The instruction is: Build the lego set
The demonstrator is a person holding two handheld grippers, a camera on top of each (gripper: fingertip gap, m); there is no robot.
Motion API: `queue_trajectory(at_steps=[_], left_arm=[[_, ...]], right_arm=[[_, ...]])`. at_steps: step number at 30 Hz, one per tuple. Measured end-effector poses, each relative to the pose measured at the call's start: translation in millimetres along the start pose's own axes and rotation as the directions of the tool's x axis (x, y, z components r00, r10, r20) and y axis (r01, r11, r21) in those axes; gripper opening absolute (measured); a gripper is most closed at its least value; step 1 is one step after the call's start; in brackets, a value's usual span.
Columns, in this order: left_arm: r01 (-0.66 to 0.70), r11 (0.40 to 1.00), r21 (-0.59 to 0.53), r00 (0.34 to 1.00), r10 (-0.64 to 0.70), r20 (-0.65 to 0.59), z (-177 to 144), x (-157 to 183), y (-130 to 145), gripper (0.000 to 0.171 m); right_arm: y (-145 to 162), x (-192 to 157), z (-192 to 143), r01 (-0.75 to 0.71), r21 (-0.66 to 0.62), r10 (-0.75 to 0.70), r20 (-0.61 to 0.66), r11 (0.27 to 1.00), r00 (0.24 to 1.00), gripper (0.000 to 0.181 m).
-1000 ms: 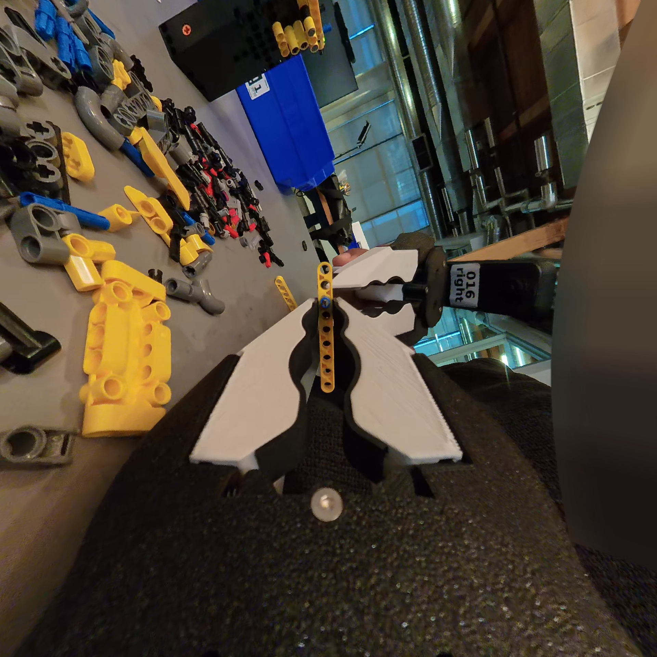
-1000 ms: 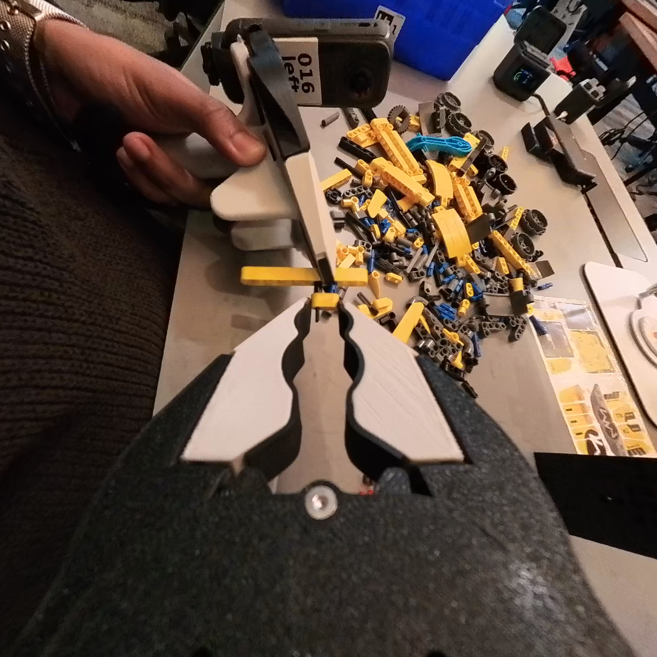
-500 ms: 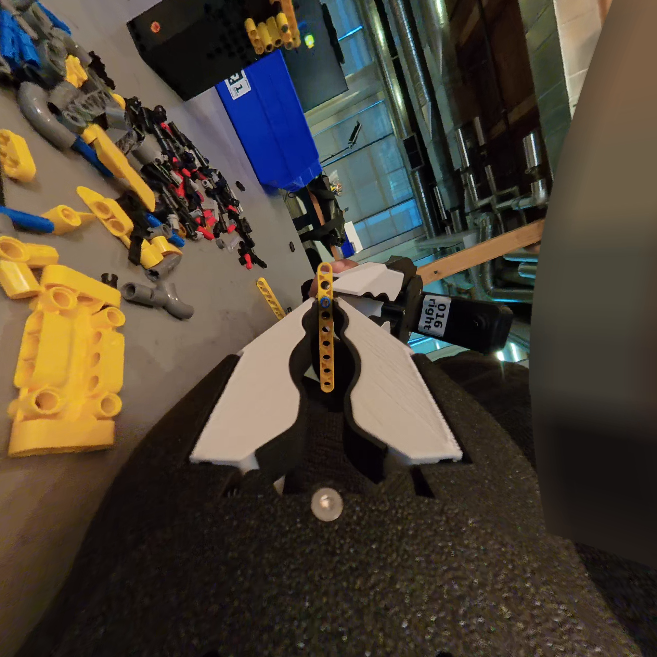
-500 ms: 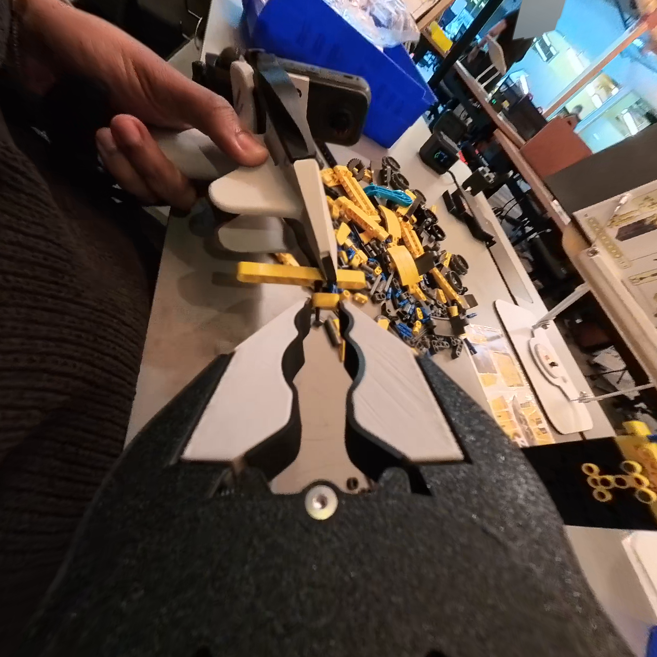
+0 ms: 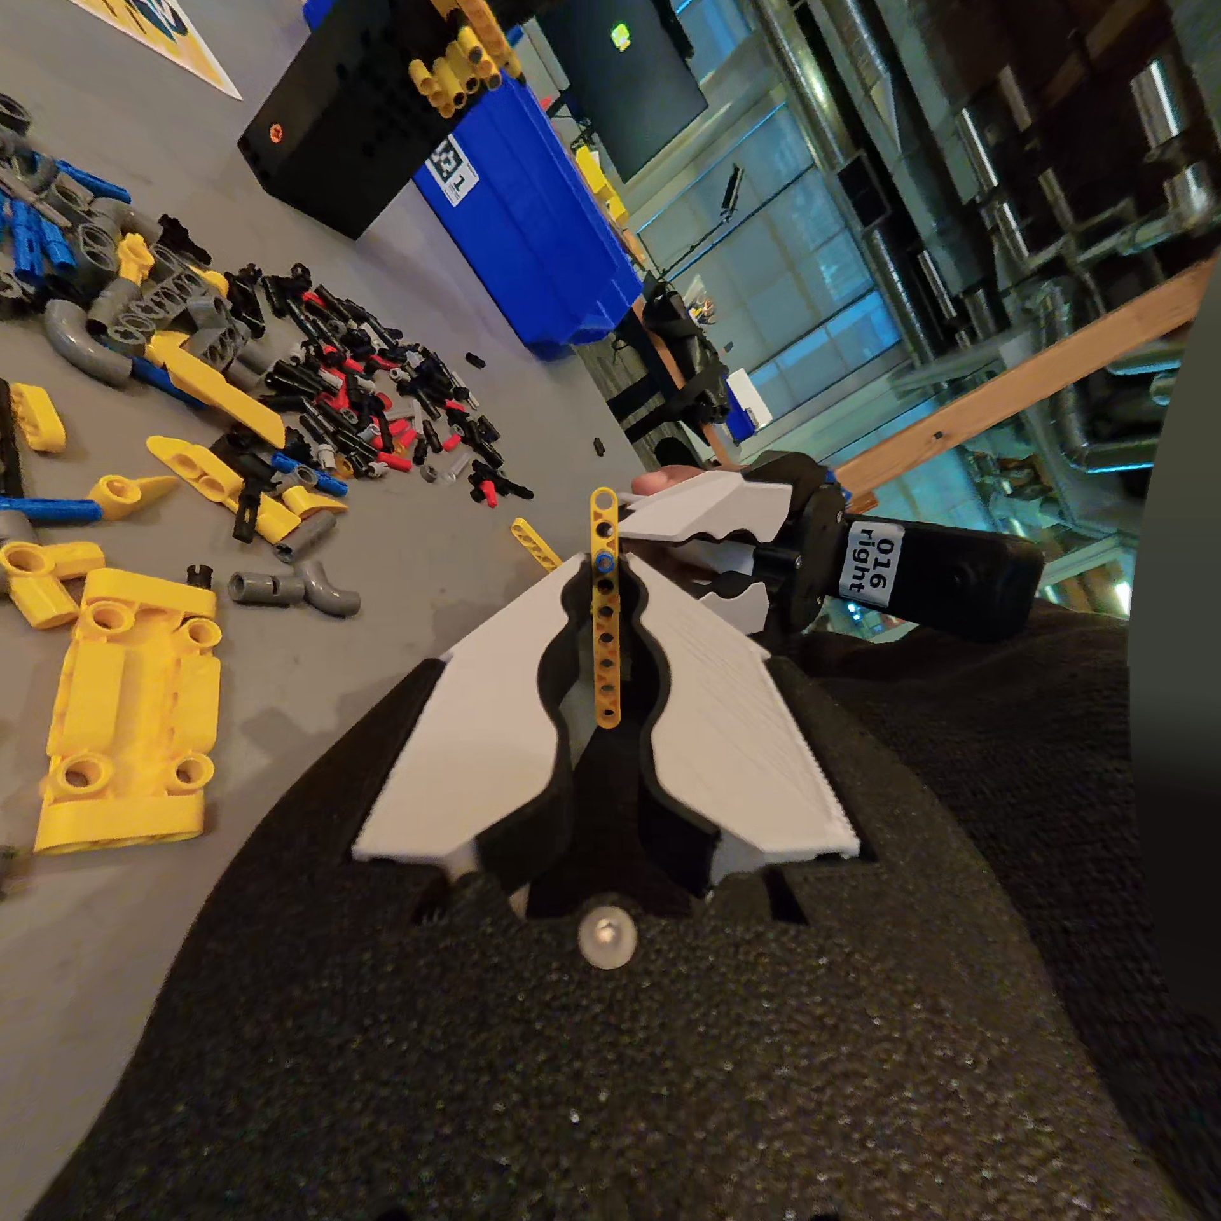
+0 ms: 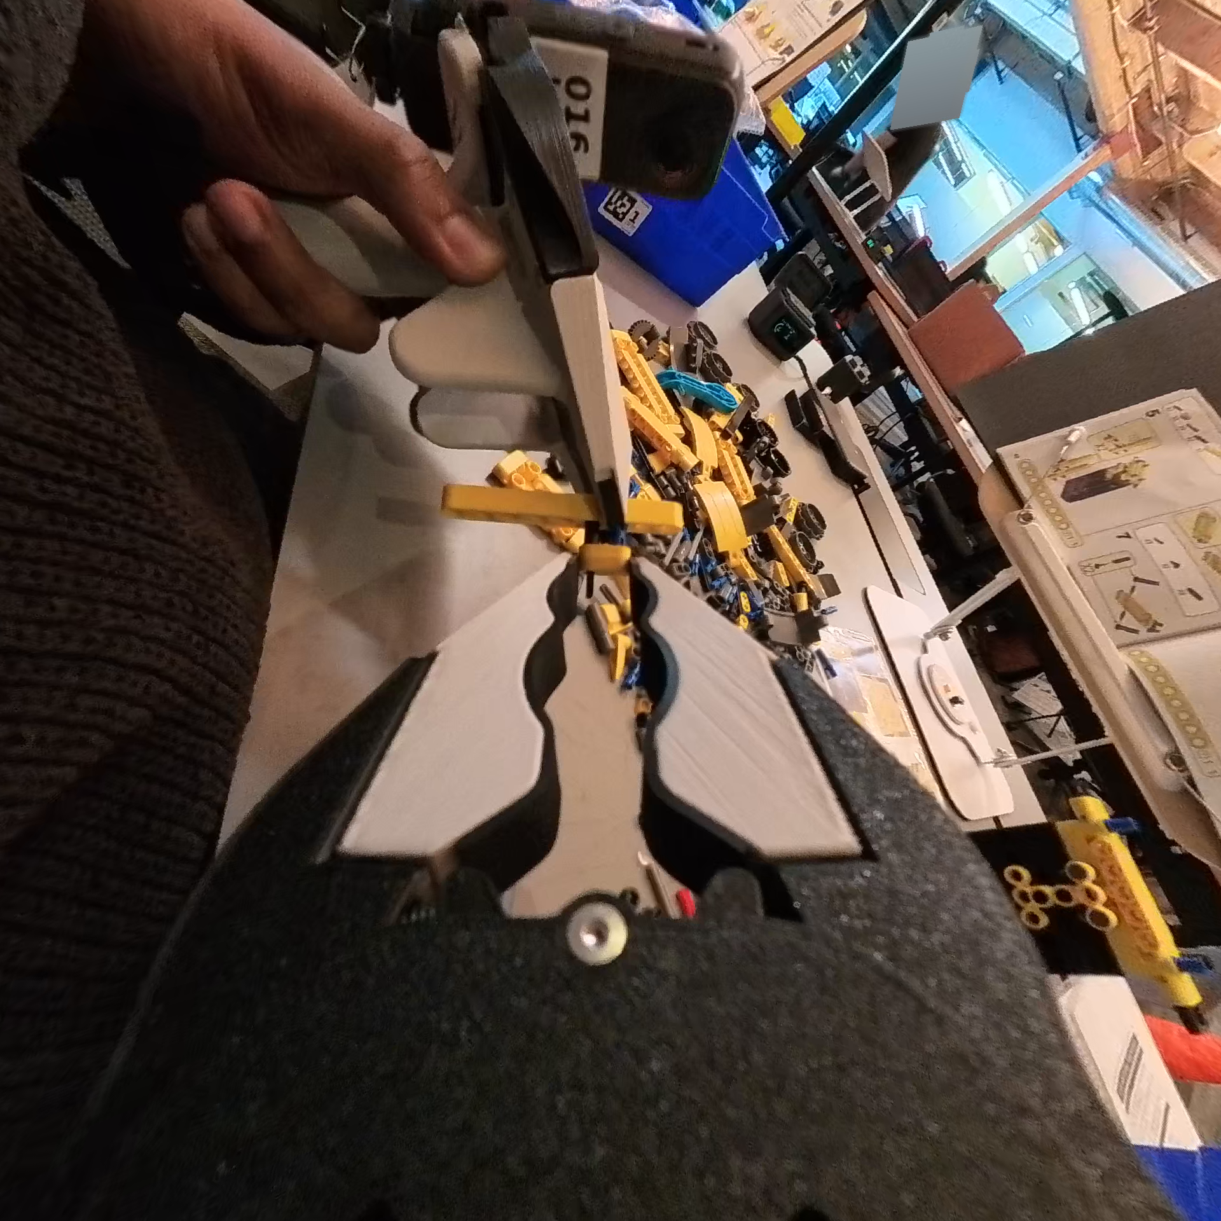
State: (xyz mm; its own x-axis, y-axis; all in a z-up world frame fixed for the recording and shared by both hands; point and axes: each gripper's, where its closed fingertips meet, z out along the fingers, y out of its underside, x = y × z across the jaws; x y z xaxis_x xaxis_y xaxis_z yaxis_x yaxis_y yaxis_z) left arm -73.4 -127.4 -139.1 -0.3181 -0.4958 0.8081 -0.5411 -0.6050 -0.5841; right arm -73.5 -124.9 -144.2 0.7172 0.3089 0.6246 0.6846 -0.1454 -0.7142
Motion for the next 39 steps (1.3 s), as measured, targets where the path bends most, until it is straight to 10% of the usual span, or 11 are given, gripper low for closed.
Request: queue_trajectory(at_steps=[39], left_arm=[[0.006,0.999,-0.041,1.000,-0.006,0.022,3.6,-1.8,9.2,0.007]], right_arm=[[3.3,-7.9,-4.2,0.025,0.001,-0.025,0.007,1.000,1.000,0.014]])
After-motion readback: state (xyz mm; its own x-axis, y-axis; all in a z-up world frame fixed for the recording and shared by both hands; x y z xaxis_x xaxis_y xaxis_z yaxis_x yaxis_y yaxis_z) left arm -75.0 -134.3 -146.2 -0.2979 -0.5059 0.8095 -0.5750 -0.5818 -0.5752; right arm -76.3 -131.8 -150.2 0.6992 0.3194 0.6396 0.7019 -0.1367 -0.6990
